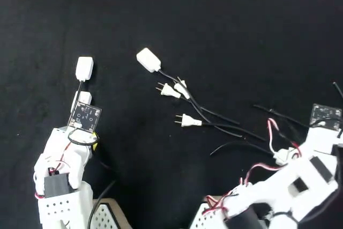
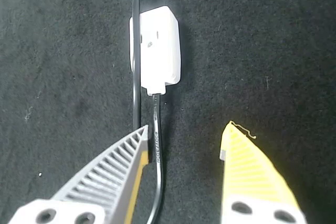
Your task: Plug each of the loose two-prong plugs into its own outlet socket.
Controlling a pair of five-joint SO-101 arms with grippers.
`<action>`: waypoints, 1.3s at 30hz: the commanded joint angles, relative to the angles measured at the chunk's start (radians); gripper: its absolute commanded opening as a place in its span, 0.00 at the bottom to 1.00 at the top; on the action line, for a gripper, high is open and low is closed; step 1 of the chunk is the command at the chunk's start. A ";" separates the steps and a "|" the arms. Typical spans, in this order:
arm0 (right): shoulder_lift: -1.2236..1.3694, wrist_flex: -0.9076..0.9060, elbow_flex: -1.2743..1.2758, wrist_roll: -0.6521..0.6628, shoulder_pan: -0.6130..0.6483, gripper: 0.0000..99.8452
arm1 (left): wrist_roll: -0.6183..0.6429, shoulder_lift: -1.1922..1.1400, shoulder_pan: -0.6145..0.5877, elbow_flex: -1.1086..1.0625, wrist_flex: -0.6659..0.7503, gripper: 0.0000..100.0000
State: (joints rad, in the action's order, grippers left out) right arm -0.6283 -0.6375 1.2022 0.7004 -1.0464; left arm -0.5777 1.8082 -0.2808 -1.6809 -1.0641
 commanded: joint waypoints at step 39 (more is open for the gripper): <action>0.889 -0.216 -0.949 -0.017 -0.146 0.11 | -0.008 0.009 -0.007 -0.019 -0.005 0.23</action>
State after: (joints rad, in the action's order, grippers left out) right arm 0.2754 -0.7633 0.2754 0.7158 -1.2121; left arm -0.5777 1.8082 -0.2808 -1.6809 -1.0641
